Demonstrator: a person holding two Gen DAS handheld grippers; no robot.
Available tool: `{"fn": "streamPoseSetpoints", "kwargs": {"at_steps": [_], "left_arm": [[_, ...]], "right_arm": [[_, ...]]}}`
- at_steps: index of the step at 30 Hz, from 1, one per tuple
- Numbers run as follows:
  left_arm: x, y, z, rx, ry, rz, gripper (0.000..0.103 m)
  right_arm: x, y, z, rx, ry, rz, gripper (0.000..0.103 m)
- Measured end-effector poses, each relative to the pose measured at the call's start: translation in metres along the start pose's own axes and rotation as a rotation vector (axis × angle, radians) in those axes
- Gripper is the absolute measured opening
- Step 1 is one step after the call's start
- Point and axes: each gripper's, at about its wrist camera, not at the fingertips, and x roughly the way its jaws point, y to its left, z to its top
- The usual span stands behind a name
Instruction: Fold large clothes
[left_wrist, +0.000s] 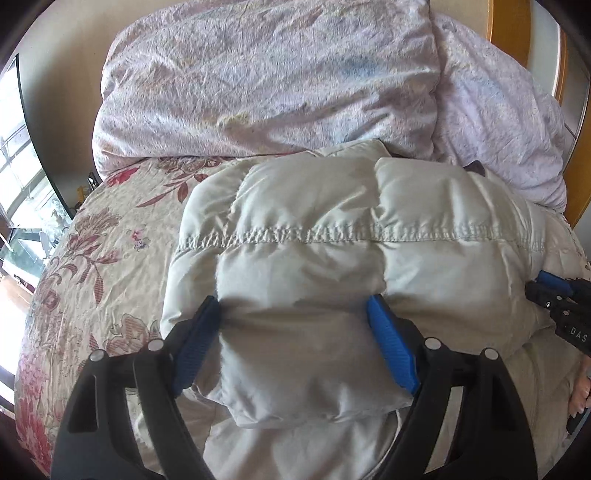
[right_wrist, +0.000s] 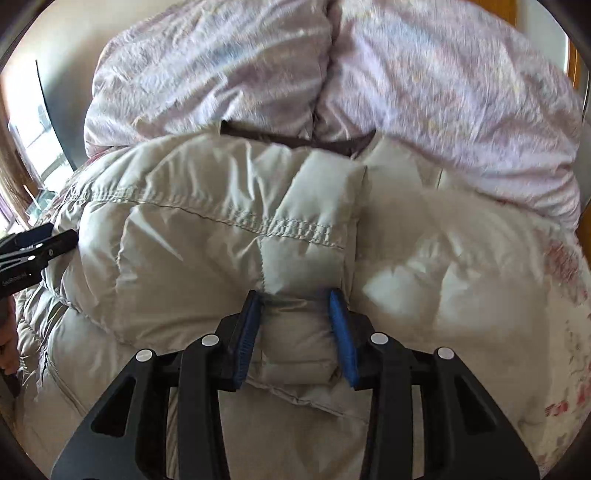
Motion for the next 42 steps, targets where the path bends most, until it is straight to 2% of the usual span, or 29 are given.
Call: {"fn": "streamPoseSetpoints", "kwargs": {"at_steps": [5, 8, 10, 11, 13, 15, 18, 21, 23, 27, 31, 35, 37, 42], "left_arm": [[0.017, -0.003, -0.002, 0.01, 0.029, 0.014, 0.089], [0.011, -0.001, -0.003, 0.005, 0.044, -0.007, 0.088], [-0.007, 0.007, -0.009, -0.009, 0.035, -0.075, 0.088], [-0.017, 0.012, -0.013, -0.011, 0.028, -0.108, 0.088], [-0.041, 0.027, -0.025, -0.009, 0.016, -0.171, 0.088], [-0.062, 0.045, -0.039, -0.016, 0.012, -0.213, 0.088], [-0.083, 0.077, -0.061, -0.06, 0.038, -0.27, 0.088], [-0.098, 0.112, -0.092, -0.132, 0.081, -0.332, 0.088], [-0.104, 0.124, -0.113, -0.159, 0.104, -0.338, 0.087], [-0.113, 0.141, -0.154, -0.227, 0.132, -0.388, 0.084], [-0.117, 0.148, -0.186, -0.3, 0.156, -0.464, 0.077], [-0.125, 0.144, -0.199, -0.308, 0.142, -0.501, 0.074], [-0.127, 0.141, -0.202, -0.31, 0.148, -0.516, 0.071], [-0.133, 0.135, -0.215, -0.323, 0.163, -0.525, 0.067]], "right_arm": [[0.012, -0.008, 0.007, 0.06, 0.036, 0.034, 0.041], [0.006, -0.014, 0.013, 0.091, 0.08, 0.062, 0.043], [-0.012, -0.026, 0.008, 0.151, 0.101, 0.121, 0.053], [-0.021, -0.033, 0.004, 0.178, 0.099, 0.159, 0.066], [-0.047, -0.051, -0.01, 0.241, 0.082, 0.247, 0.075], [-0.076, -0.075, -0.029, 0.307, 0.082, 0.295, 0.084], [-0.11, -0.109, -0.06, 0.358, 0.096, 0.294, 0.087], [-0.14, -0.143, -0.096, 0.398, 0.116, 0.226, 0.087], [-0.155, -0.165, -0.121, 0.435, 0.123, 0.178, 0.087], [-0.167, -0.196, -0.168, 0.531, 0.159, 0.175, 0.087], [-0.167, -0.206, -0.202, 0.596, 0.187, 0.222, 0.087], [-0.165, -0.208, -0.222, 0.632, 0.182, 0.304, 0.086], [-0.165, -0.207, -0.228, 0.641, 0.197, 0.372, 0.081], [-0.162, -0.191, -0.237, 0.594, 0.249, 0.39, 0.079]]}}
